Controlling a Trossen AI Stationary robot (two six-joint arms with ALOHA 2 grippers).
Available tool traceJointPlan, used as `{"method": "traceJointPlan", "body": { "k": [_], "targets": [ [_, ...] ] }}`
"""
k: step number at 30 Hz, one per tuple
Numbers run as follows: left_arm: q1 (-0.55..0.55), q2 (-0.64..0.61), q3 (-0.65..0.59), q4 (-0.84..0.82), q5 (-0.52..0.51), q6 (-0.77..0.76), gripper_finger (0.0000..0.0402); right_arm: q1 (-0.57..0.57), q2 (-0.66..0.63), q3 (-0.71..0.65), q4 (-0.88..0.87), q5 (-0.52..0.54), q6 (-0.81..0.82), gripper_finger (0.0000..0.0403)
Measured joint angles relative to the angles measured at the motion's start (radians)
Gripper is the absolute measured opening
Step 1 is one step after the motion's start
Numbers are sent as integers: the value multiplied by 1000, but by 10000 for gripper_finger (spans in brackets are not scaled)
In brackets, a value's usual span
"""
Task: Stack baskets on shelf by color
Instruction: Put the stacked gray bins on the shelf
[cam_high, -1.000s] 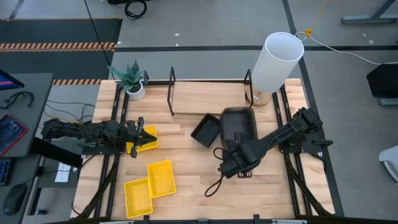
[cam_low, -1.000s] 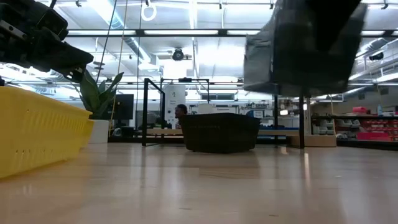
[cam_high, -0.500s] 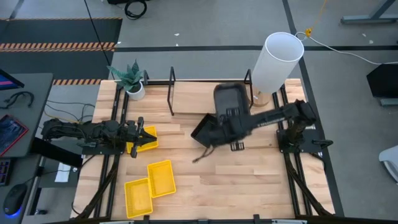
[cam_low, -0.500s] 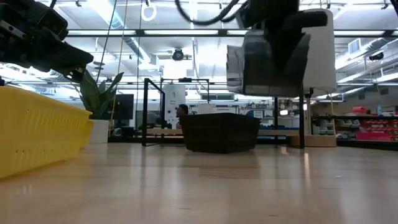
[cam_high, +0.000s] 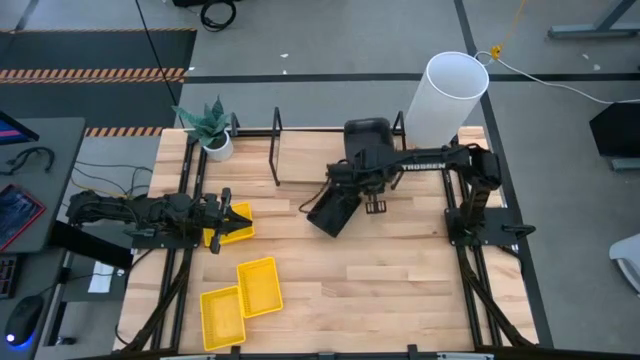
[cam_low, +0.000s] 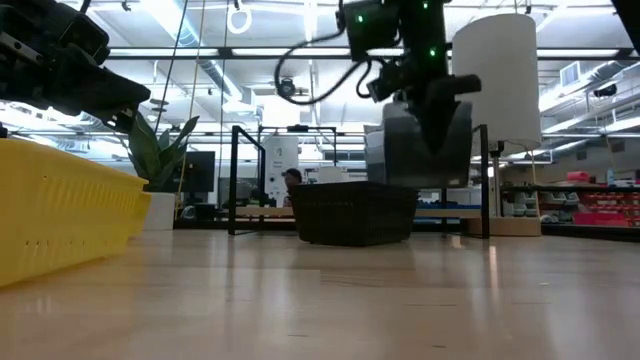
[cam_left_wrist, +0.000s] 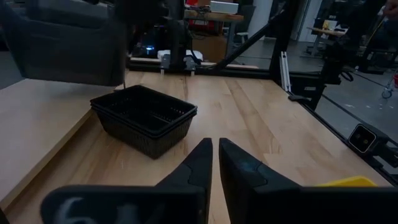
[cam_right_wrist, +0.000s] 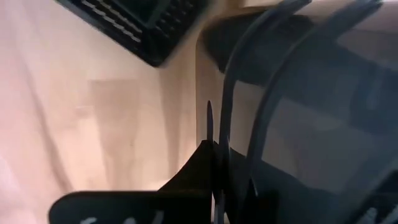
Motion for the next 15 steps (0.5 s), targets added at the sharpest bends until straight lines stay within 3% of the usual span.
{"method": "traceJointPlan", "body": {
  "k": [8,15],
  "targets": [
    [0,0,0,0,0,0,26,-84,0,-33,8,-54,-46,18],
    [0,0,0,0,0,0,35,-121,0,-37,18,-103,27,47]
  ]
}}
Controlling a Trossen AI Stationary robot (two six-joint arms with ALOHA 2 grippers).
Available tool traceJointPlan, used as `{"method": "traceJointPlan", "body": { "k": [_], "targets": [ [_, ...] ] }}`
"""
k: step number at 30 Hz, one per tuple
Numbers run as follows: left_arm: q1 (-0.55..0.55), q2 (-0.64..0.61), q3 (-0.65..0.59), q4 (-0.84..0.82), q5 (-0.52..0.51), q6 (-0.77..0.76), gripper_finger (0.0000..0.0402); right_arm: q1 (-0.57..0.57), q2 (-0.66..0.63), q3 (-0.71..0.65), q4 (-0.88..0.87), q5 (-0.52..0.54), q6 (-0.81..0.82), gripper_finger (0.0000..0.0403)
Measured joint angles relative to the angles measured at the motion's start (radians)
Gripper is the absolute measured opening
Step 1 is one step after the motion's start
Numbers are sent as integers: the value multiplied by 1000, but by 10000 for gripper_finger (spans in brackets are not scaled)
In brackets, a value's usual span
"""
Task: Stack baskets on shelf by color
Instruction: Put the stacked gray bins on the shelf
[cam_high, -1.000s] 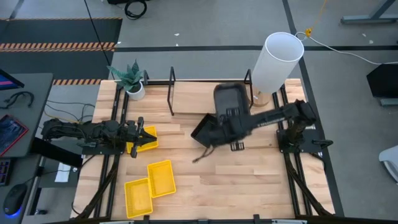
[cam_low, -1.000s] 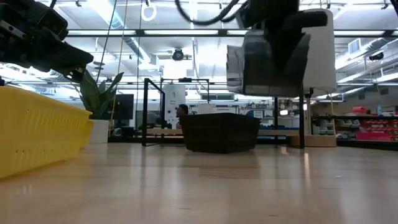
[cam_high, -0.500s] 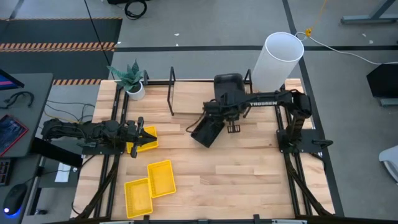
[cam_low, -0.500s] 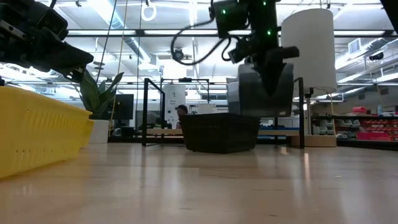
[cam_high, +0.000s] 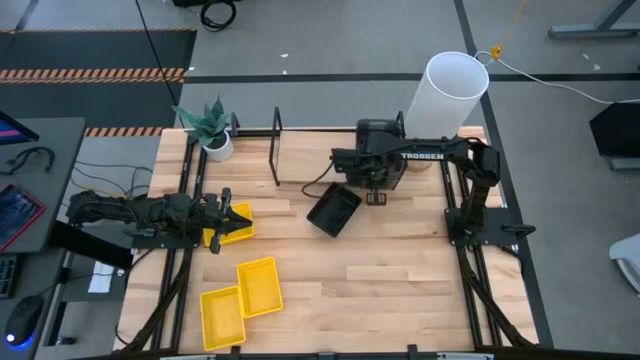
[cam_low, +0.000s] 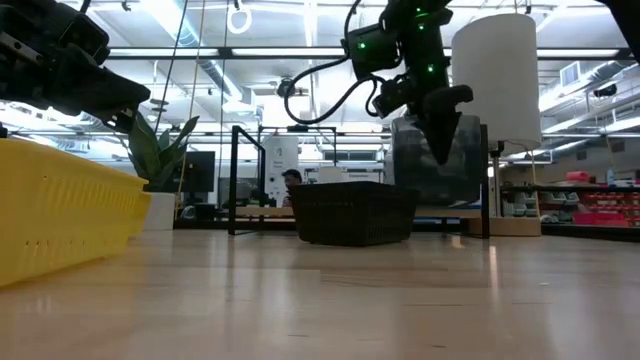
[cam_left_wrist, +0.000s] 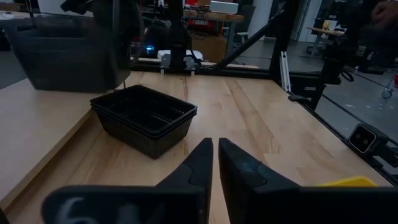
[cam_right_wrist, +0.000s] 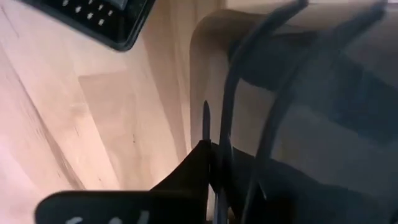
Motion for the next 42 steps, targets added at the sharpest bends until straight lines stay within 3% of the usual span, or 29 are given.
{"method": "traceJointPlan", "body": {
  "k": [18,28,36,42],
  "targets": [
    [0,0,0,0,0,0,33,4,-1,2,-7,-10,151,133],
    [0,0,0,0,0,0,29,50,-2,166,-98,4,208,163],
    [0,0,0,0,0,0,35,85,-4,319,-72,-6,375,164],
    [0,0,0,0,0,0,33,119,-3,330,17,-82,596,164]
  ]
}}
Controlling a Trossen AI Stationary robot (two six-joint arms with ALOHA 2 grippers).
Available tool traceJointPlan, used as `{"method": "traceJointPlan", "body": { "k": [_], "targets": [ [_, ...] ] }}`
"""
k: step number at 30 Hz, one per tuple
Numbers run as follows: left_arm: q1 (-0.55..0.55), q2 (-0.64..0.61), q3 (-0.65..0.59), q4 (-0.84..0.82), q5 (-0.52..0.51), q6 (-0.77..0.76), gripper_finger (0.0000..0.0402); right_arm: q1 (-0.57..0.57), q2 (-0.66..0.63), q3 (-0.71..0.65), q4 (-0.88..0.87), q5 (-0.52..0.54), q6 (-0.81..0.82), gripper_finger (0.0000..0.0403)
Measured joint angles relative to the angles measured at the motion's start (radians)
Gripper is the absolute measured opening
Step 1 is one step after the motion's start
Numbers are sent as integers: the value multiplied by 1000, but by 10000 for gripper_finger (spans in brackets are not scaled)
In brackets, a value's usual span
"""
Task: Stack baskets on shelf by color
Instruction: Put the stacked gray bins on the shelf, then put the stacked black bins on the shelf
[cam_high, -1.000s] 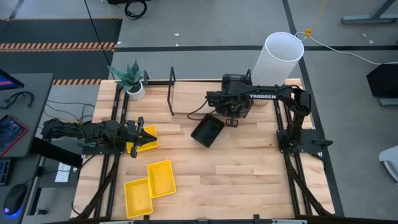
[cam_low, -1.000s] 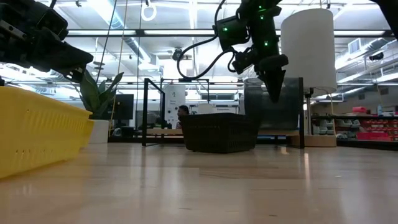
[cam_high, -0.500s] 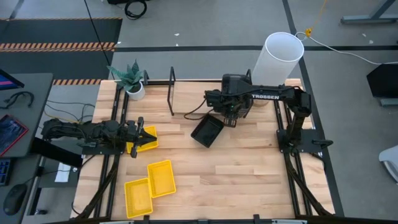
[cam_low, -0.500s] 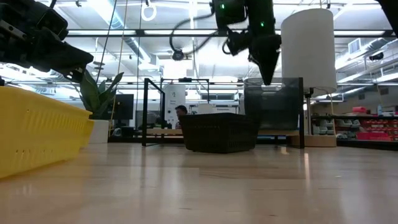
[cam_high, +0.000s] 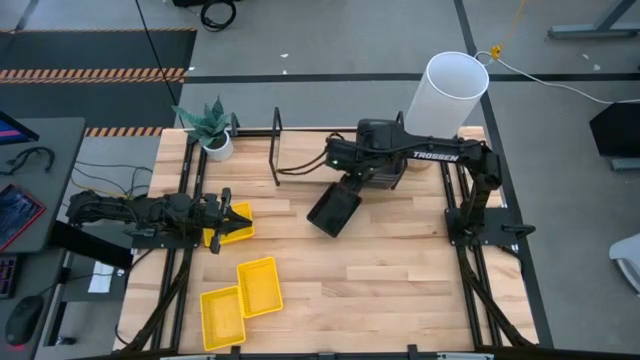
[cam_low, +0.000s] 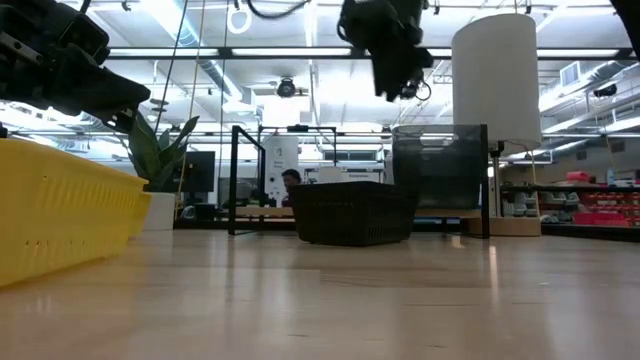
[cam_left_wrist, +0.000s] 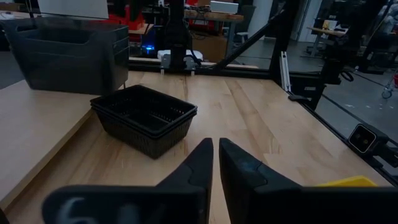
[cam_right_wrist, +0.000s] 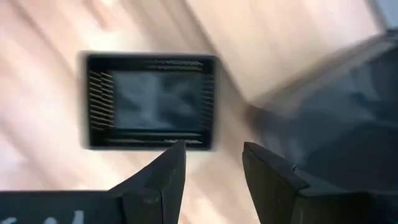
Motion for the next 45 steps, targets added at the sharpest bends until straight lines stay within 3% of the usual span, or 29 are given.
{"method": "traceJointPlan", "body": {
  "k": [4,13,21,33,45],
  "targets": [
    [0,0,0,0,0,0,26,48,13,-1,117,-2,48,164],
    [0,0,0,0,0,0,35,160,36,-13,391,142,47,164],
    [0,0,0,0,0,0,28,205,35,-155,596,146,37,165],
    [0,0,0,0,0,0,35,240,37,-343,722,137,94,165],
    [0,0,0,0,0,0,29,301,37,-512,949,269,71,165]
  ]
}}
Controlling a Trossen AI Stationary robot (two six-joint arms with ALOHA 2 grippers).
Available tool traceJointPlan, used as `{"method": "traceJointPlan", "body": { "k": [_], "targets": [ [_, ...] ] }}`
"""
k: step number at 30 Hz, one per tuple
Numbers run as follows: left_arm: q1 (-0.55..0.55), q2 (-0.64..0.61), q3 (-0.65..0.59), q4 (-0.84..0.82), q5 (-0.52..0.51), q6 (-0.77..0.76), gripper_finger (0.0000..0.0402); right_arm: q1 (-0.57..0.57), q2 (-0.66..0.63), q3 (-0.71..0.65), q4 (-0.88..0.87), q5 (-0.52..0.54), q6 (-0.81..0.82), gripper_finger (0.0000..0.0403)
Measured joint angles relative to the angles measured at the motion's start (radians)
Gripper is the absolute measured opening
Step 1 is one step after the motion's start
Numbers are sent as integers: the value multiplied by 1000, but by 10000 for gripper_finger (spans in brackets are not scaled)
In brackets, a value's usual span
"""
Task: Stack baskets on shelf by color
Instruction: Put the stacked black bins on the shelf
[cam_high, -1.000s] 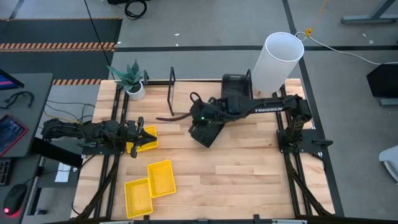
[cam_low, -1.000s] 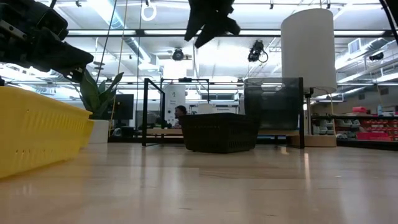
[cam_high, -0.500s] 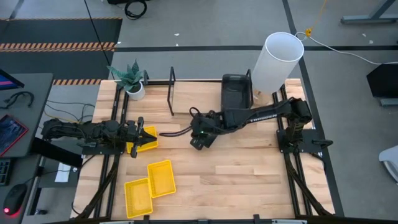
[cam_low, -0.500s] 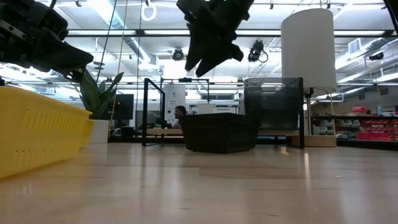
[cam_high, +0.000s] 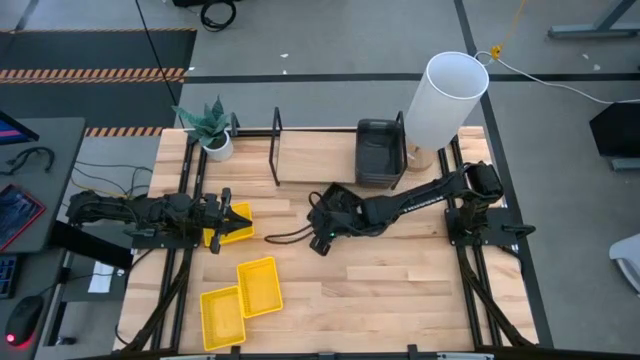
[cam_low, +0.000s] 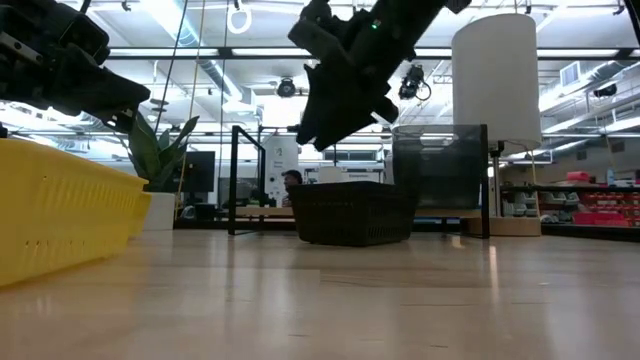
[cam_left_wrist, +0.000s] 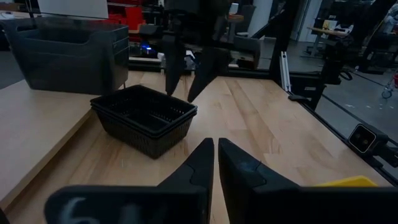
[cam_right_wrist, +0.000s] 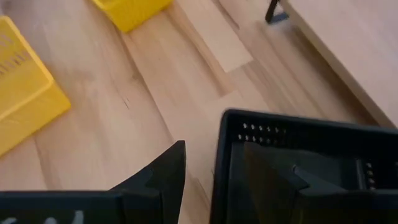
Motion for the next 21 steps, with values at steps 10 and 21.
{"method": "traceJointPlan", "body": {
  "k": [10,21],
  "targets": [
    [0,0,0,0,0,0,37,23,0,-139,198,36,-24,165],
    [0,0,0,0,0,0,30,29,73,-169,233,61,-27,165]
  ]
}}
